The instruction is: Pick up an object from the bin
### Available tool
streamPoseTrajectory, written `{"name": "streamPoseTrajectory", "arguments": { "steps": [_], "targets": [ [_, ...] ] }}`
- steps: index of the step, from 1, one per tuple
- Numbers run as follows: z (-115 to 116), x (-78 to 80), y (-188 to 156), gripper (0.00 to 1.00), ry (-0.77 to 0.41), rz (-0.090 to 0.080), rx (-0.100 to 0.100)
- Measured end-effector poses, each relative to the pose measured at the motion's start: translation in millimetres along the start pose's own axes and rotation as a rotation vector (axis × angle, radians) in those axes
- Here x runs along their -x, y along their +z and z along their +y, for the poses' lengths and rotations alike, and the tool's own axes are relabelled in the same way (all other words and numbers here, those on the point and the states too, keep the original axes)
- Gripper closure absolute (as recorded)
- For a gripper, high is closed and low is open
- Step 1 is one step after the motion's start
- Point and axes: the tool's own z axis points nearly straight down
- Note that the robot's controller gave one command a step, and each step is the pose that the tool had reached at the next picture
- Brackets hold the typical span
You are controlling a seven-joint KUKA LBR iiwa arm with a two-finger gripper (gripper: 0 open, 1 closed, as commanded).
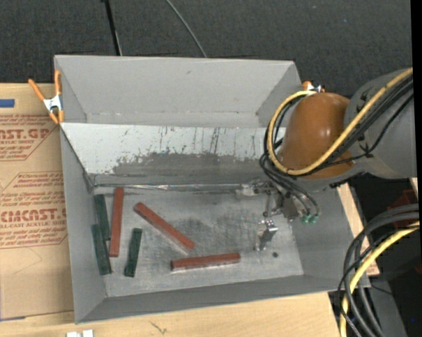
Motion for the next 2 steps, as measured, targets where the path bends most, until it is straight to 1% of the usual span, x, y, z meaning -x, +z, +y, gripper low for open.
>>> {"name": "streamPoseTrajectory", "arguments": {
  "steps": [1,2],
  "targets": [
    [35.5,-14.2,39.1,0.00,-0.045,0.010,0.004],
    [43.5,-13.9,45.8,0.00,0.068,0.012,0.006]
  ]
}}
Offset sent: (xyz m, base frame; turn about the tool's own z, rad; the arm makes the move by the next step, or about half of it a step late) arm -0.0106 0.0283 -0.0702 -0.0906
